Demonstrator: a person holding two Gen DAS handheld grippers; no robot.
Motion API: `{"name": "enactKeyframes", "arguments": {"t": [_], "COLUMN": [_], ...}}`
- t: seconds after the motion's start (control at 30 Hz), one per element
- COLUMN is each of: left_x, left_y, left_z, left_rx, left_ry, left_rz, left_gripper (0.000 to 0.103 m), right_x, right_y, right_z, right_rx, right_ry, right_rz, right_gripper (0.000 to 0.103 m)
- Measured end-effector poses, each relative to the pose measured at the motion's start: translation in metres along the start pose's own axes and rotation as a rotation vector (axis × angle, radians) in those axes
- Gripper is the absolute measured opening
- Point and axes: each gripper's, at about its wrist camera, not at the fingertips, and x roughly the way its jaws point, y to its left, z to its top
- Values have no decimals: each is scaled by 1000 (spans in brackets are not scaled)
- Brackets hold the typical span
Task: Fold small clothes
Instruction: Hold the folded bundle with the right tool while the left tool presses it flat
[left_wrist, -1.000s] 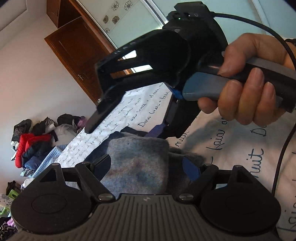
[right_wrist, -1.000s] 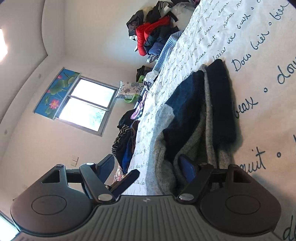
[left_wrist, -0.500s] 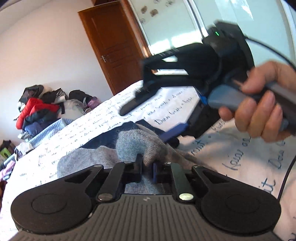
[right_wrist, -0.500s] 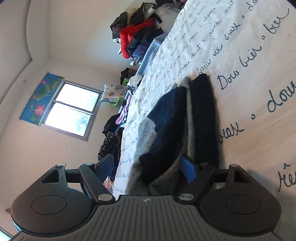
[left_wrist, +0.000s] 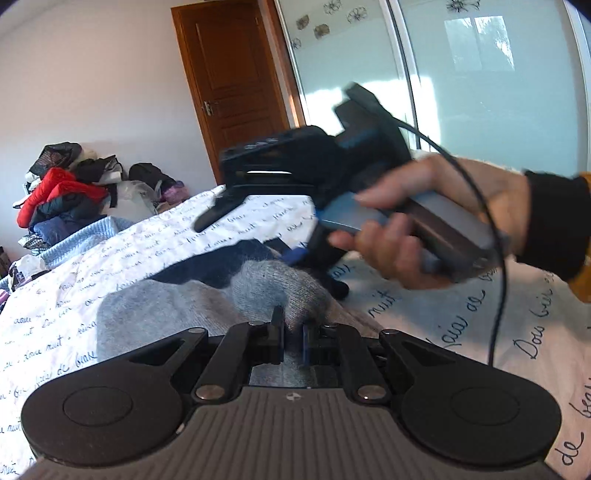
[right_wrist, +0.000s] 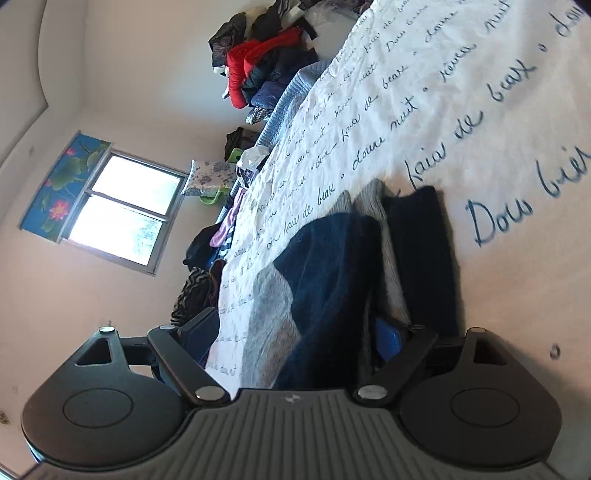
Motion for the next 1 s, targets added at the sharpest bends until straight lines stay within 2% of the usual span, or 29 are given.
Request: {"name": "enactKeyframes", "arguments": {"t": [0.03,0.1,0.17,0.23,0.43,0.57,0.67,0.77,0.9,1.0], "left_x": [1,2,0,-1,-8,-9,-7,-6,-5,-3], "left_y": [-2,-3,-2,-1,4,3,0,-1,3,2], "left_z": [-3,-4,-3,-2,1,2,1,-3,-5,-3], "left_rx": [0,-7,-16,-27,-64,-74,-76,-79,-93,-83], "left_ry": [2,-2,-9,-14,-23,-20,-15,-12,-18,-4], "left_rz": [-4,-13,-14,-17,-48,-79,-96,-103,-93,-100], "left_gripper": [12,11,10,9,9,8,8,8,8,8], "right_x": [5,13,18,19,2,-12,-23,-26,-24,-23], "right_y": [1,4,5,3,13,29,31,25,18,16], "right_z": [3,7,10,12,7,5,9,10,7,5], "right_rx": [-22,-60,-92,-113,-198,-301,-330,-323,-291,-261], "right_ry": [-3,-2,-1,-3,-74,-119,-142,-120,-68,-60], "right_rz": [-25,-78,-138,-163,-168,-229,-261,-263,-198,-190], "right_gripper": [86,70,27,14,10,9,8,8,9,14]}}
